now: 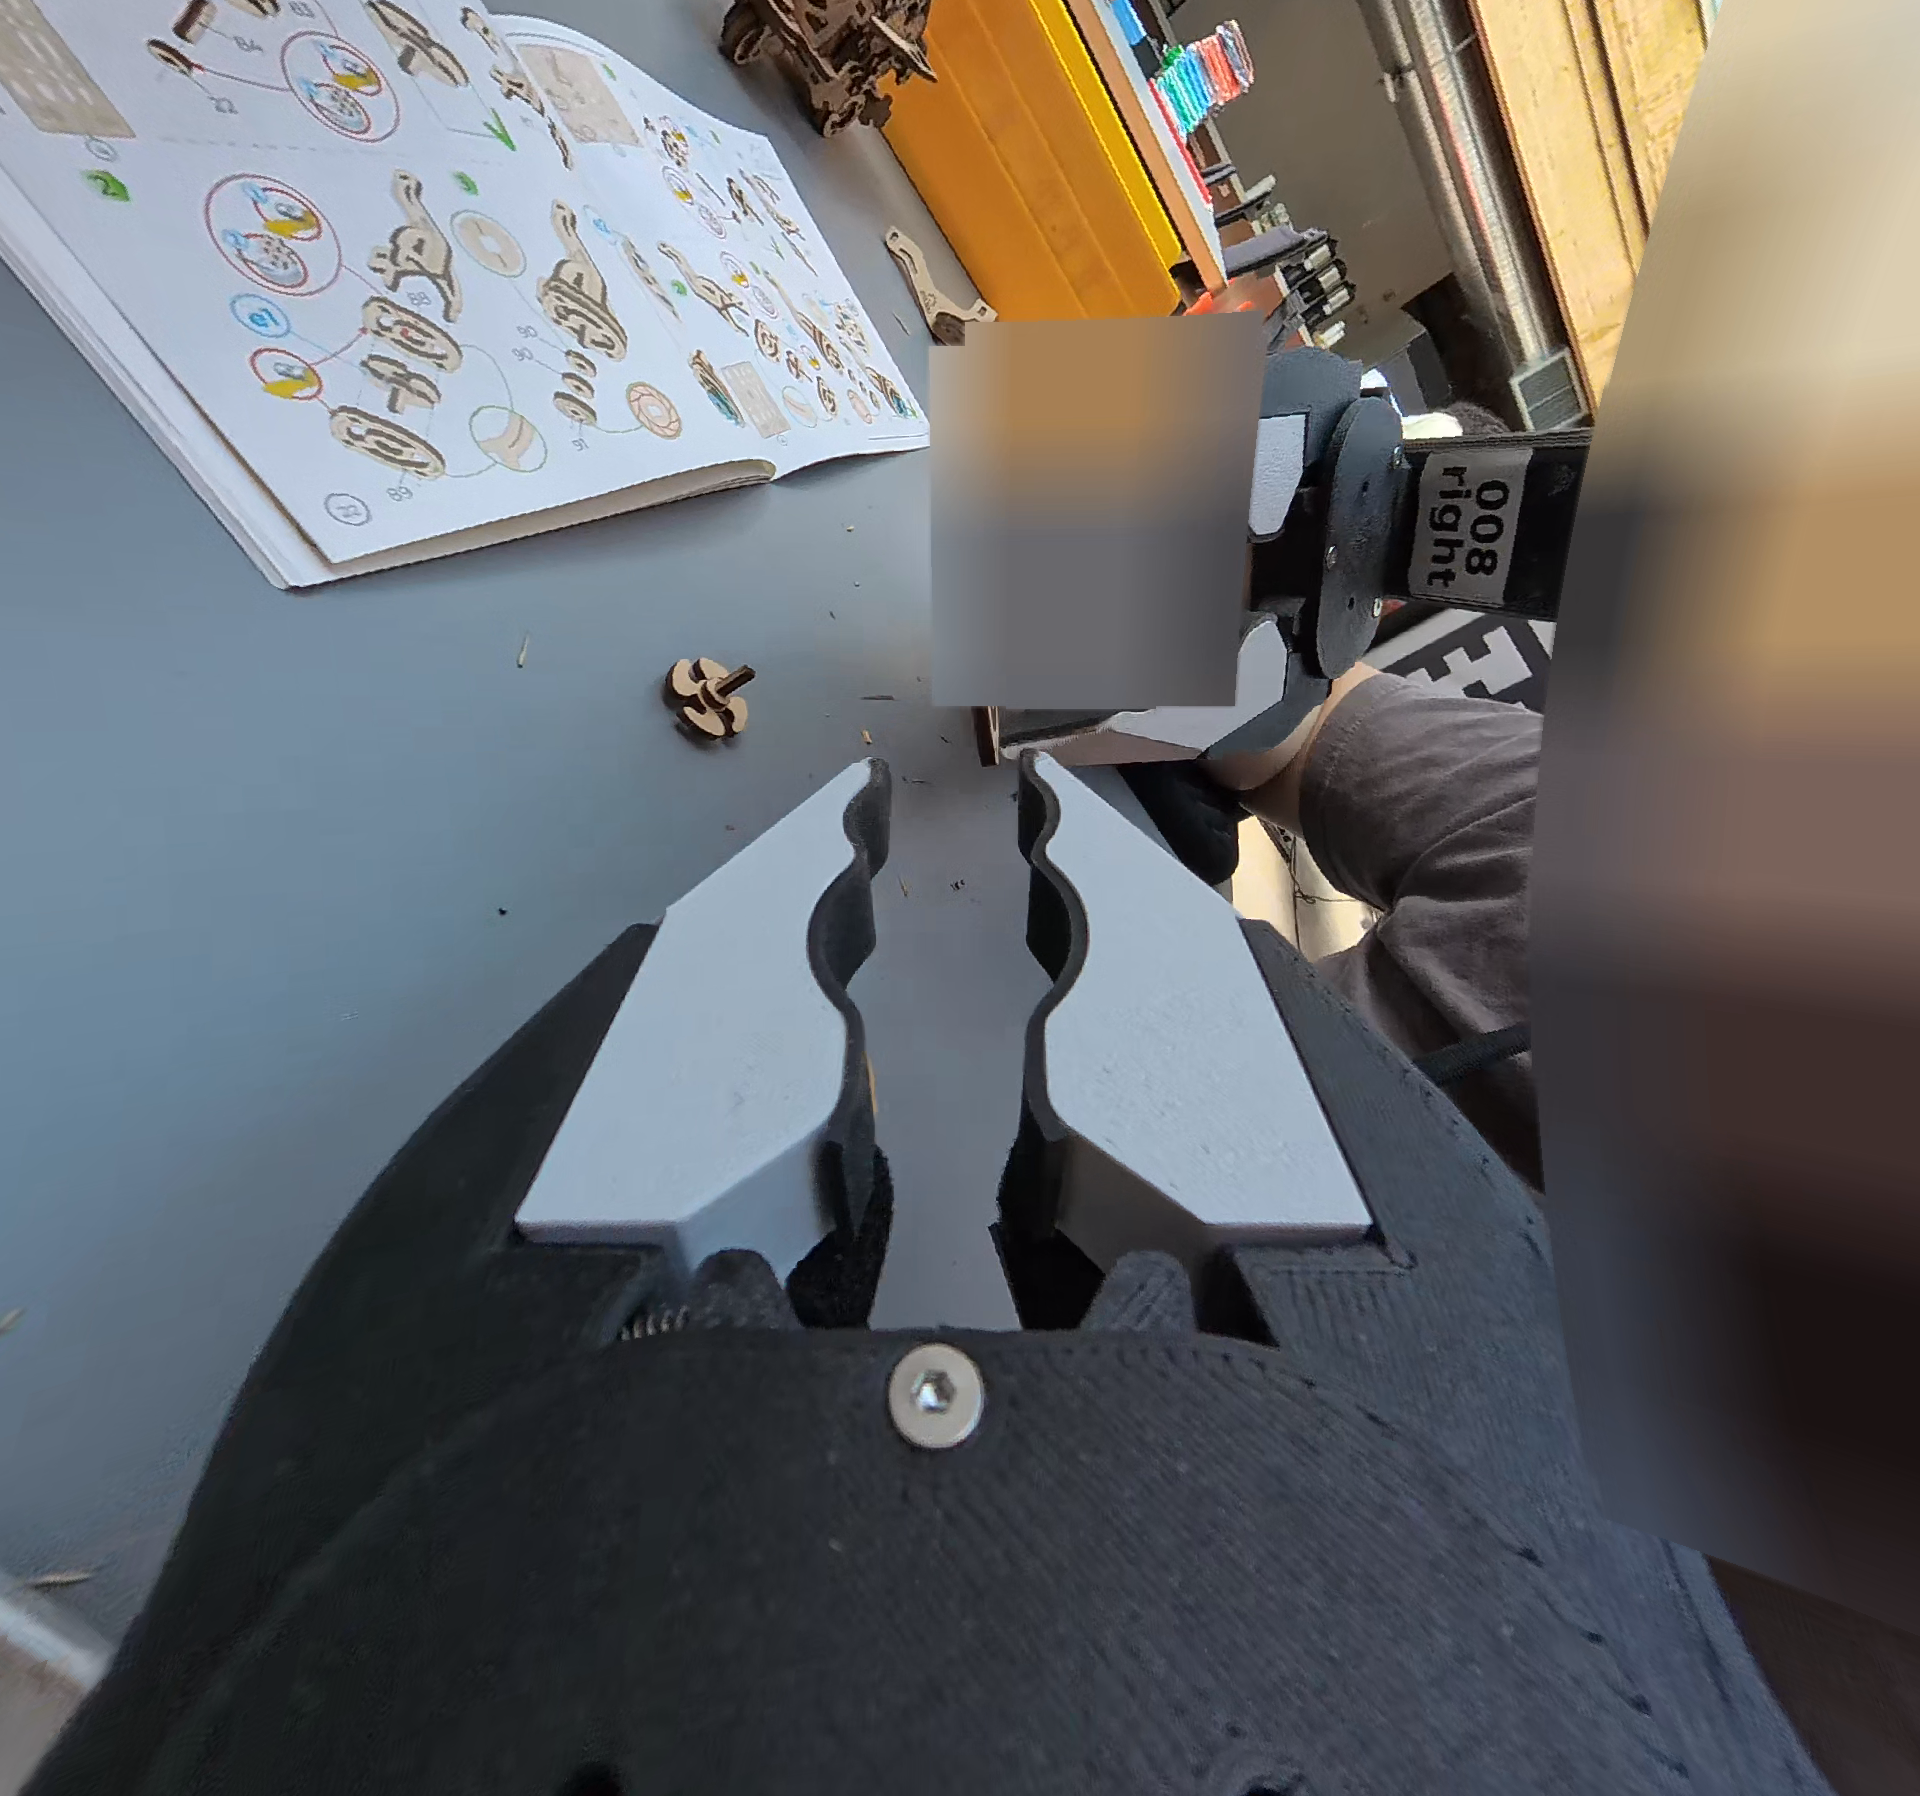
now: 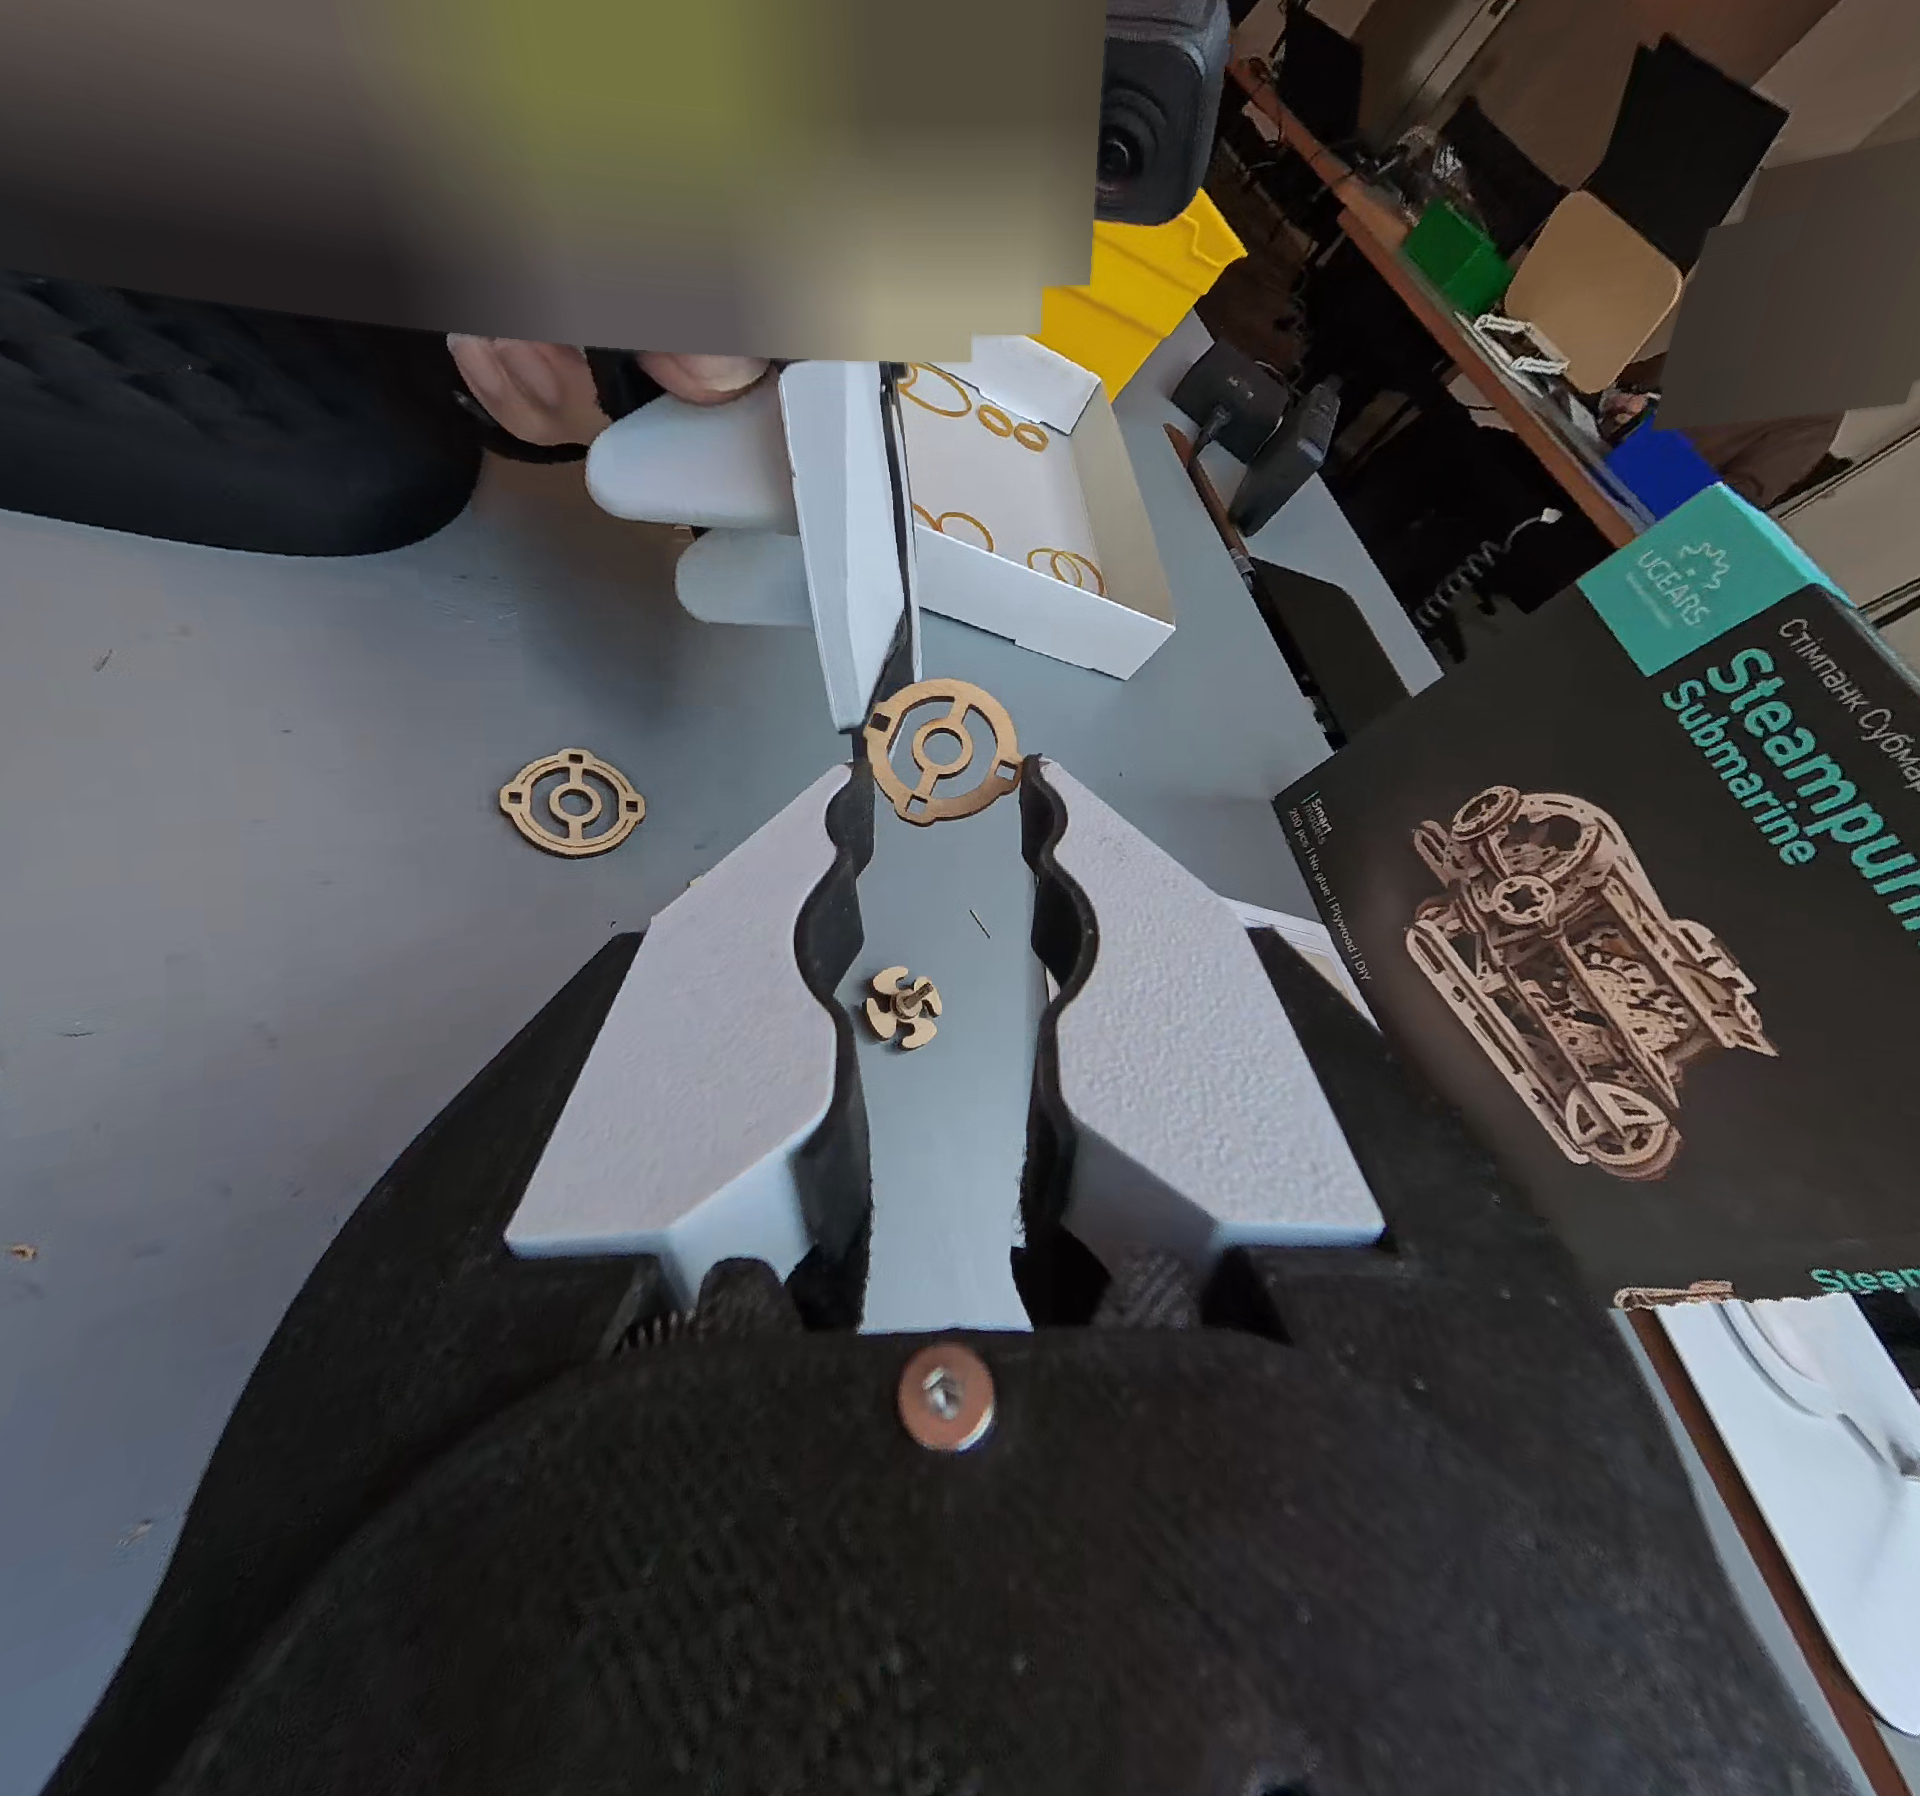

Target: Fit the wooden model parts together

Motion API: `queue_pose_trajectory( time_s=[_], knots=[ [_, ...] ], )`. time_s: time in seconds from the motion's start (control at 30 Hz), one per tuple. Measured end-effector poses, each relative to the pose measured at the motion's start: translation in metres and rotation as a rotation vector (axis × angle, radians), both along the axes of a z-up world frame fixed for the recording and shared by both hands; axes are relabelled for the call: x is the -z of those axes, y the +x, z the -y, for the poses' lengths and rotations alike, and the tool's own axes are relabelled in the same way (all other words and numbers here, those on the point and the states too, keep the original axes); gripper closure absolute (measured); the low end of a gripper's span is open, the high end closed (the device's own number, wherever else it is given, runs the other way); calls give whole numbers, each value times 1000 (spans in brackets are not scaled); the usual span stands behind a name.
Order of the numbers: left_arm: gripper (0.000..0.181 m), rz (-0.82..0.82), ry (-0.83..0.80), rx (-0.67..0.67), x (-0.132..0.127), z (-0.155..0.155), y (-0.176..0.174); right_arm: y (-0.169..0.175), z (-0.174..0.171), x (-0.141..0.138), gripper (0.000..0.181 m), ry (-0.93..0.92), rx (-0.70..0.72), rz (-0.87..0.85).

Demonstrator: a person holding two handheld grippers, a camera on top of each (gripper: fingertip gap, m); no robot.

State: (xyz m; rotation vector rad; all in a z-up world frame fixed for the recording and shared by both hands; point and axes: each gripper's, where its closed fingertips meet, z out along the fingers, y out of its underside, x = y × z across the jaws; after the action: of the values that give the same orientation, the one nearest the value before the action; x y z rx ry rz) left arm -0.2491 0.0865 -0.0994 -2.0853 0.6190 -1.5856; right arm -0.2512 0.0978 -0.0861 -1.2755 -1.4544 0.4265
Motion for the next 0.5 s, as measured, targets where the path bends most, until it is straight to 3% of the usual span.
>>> queue_pose_trajectory(
  time_s=[0.07,0.3,0.5],
  knots=[
    [180,50,26,9,-8,3,4,-2,3,-1,154,23,-6,3],
    [180,-22,130,11,-10,4,3,-2,5,-4,155,21,-28,-19],
    [181,1,97,-10,-8,-1,-1,-1,5,-3,157,7,-36,-20]
  ],
)
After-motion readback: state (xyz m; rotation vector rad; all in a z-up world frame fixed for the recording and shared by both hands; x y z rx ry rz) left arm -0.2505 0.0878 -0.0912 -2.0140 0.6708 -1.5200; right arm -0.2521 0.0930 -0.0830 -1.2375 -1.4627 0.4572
